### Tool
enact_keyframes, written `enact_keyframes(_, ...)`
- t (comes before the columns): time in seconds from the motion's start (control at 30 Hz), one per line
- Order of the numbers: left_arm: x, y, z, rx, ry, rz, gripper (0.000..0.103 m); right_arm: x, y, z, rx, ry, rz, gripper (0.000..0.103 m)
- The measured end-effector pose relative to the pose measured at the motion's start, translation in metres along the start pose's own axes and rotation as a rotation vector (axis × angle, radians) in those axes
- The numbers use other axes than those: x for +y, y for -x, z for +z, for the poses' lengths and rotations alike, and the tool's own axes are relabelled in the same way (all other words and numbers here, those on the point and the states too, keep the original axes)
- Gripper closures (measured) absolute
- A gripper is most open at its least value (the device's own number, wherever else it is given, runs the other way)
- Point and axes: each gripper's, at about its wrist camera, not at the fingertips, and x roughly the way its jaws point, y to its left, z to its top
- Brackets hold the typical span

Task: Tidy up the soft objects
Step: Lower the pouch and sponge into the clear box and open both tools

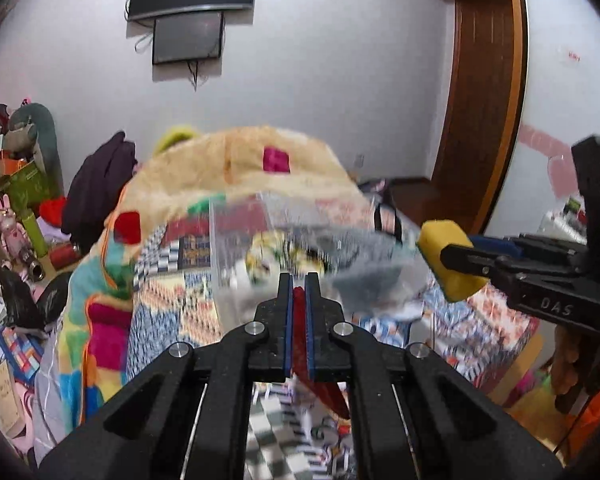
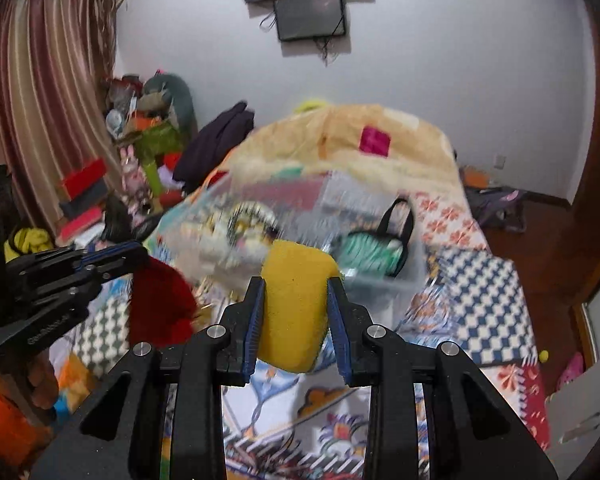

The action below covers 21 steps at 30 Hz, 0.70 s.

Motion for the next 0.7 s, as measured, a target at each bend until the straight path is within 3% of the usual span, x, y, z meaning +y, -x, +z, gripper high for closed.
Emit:
enact_keyframes(0.4, -0.001, -0.002, 0.068, -0.114, 0.01, -0.045, 0.099, -0.011, -0.009, 0.032, -0.069, -0.016, -0.037, 0.075)
enact_keyframes(0.7, -0.004, -0.047, 0.092, -0.118, 0.013, -0.023, 0.099, -0.022, -0.043, 0.049, -0.049, -0.037, -0.039, 0.075)
